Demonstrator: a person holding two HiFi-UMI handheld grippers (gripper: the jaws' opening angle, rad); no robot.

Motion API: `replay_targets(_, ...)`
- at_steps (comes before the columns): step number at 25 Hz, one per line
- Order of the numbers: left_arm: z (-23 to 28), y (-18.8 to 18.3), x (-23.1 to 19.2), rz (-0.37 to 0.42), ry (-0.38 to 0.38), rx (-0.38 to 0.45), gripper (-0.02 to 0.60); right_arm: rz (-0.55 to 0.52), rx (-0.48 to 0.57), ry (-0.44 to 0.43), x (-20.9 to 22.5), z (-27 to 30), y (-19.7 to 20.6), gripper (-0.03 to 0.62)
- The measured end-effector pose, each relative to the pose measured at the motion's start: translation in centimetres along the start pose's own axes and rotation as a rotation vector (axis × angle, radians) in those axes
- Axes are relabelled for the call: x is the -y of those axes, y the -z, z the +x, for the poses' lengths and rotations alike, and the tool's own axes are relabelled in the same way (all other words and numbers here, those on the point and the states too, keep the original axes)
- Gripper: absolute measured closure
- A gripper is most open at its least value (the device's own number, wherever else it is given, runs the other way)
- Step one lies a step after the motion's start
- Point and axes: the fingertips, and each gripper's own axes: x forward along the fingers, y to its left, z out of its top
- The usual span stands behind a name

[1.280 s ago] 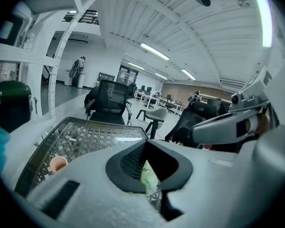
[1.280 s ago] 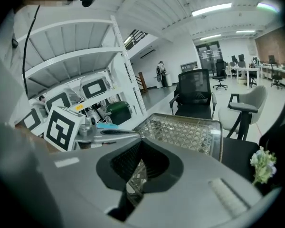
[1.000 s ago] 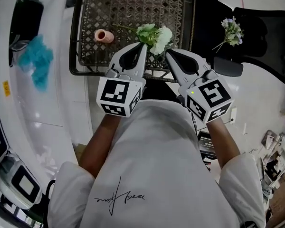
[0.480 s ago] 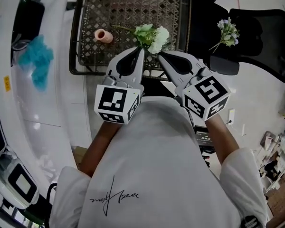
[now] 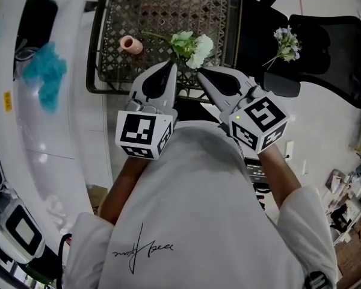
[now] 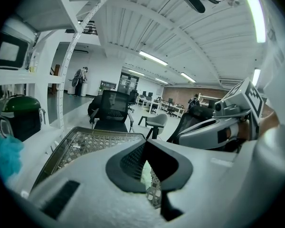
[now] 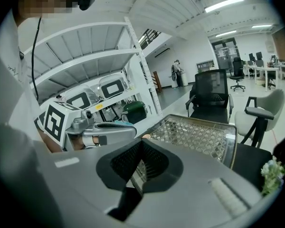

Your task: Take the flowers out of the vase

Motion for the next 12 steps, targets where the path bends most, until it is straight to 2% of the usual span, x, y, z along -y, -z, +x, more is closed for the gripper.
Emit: replay_targets(12,-0.51,0.34,0.12,-0.012,0.004,0.004,0.583,0.000,-0.003,-0.004,-0.54,-0.30,0.46,0.589)
